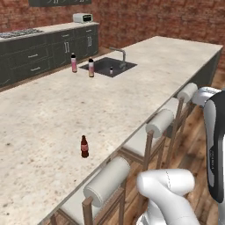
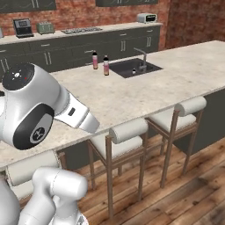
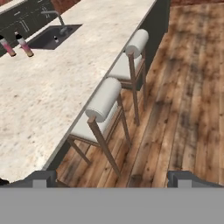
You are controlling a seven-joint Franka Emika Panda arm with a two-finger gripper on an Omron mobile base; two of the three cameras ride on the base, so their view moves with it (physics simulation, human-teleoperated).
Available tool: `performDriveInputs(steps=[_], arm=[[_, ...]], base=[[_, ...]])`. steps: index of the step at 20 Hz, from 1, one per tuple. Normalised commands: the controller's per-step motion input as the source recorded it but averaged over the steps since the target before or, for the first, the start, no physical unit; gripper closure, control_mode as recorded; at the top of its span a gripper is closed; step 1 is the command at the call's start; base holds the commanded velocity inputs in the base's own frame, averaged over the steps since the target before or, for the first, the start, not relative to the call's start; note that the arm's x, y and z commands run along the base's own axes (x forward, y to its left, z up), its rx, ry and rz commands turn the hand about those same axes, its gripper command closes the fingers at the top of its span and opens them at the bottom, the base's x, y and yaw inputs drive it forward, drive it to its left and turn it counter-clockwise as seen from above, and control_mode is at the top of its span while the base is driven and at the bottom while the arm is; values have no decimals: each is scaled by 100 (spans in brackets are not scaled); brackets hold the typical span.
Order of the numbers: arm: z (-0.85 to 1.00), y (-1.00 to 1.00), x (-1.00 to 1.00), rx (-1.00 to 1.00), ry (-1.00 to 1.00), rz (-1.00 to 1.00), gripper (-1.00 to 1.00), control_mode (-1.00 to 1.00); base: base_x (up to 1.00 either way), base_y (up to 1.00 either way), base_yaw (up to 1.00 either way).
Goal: Place the large bottle from the dining counter next to the other large bottle outside the sink, and place the small bottle from the dining counter next to the other small bottle inside the sink.
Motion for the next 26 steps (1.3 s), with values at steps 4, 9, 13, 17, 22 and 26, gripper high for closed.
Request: performDriveInputs(steps=[4, 9, 13, 17, 22, 26], arm=[[0, 0, 0, 0, 0, 0, -100, 100], [0, 0, 0, 0, 0, 0, -100, 100], [0, 0, 0, 0, 0, 0, -100, 100], [0, 0, 0, 0, 0, 0, -100, 100], [0, 0, 0, 0, 0, 0, -100, 100], [0, 0, 0, 0, 0, 0, -100, 100]], base=[[-17, 0, 25], [-10, 0, 25], [-8, 0, 25], [-14, 0, 25], [-9, 0, 25], [-7, 0, 25]])
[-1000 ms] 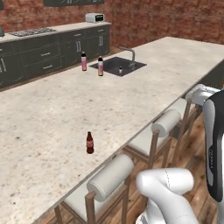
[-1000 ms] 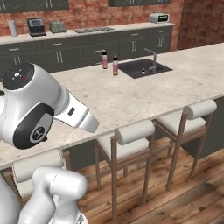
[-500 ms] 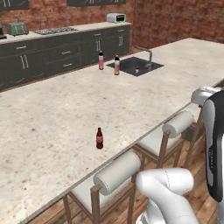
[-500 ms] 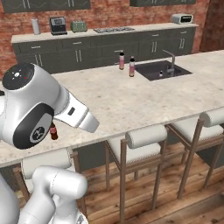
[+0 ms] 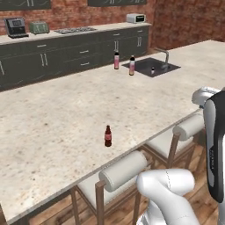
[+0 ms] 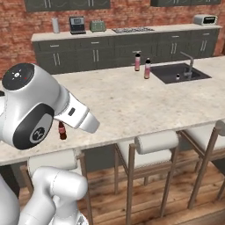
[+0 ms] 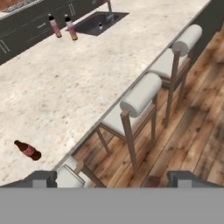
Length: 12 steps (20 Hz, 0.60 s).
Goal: Place the large bottle from the dining counter next to the other large bottle outside the sink, and place the small bottle from the dining counter next to the other small bottle inside the sink.
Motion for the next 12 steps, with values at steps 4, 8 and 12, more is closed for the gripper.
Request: performDriveInputs(steps=[4, 8, 12], arm=[[0, 0, 0, 0, 0, 0, -100, 100], [0, 0, 0, 0, 0, 0, -100, 100], [0, 0, 0, 0, 0, 0, -100, 100]], base=[[-6, 0, 25], [-6, 0, 25], [-6, 0, 25]])
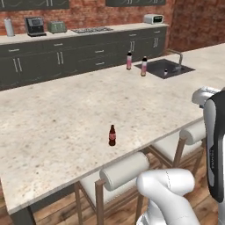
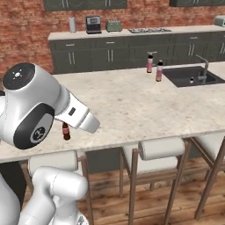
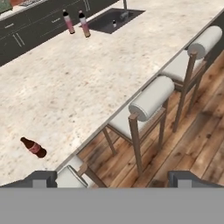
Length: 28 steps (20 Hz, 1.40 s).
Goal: Place the large bottle from the dining counter next to the other large bottle outside the sink, and place the small bottle from the dining counter next to the other small bottle inside the sink.
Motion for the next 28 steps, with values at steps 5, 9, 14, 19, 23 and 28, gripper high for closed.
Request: performDriveInputs(steps=[5, 9, 14, 19, 23, 28], arm=[[0, 0, 0, 0, 0, 0, -100, 100], [0, 0, 0, 0, 0, 0, -100, 100], [0, 0, 0, 0, 0, 0, -100, 100], [0, 0, 0, 0, 0, 0, -100, 100], [0, 0, 0, 0, 0, 0, -100, 100], [0, 0, 0, 0, 0, 0, -100, 100]], base=[[-7, 0, 25], [-8, 0, 25], [-9, 0, 25], [-8, 5, 25], [-13, 28, 24], [-64, 63, 13]])
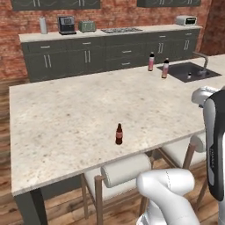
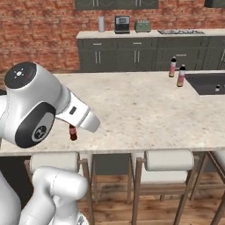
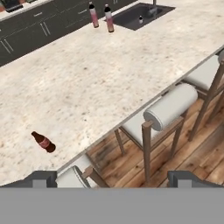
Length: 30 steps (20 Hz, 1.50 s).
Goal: Place the large bottle from the dining counter next to the other large bottle outside the sink, and place the small bottle from the dining counter next to the other small bottle inside the sink.
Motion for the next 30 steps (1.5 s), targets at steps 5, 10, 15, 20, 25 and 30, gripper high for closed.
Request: performDriveInputs(steps=[5, 10, 15, 20, 25, 30], arm=[[0, 0, 0, 0, 0, 0, -100, 100], [0, 0, 0, 0, 0, 0, -100, 100], [0, 0, 0, 0, 0, 0, -100, 100], [0, 0, 0, 0, 0, 0, -100, 100], [0, 0, 0, 0, 0, 0, -100, 100], [0, 0, 0, 0, 0, 0, -100, 100]], base=[[-74, 75, 10], [-37, 54, 17], [0, 0, 25], [0, 0, 25], [-1, 0, 25], [-6, 0, 25]])
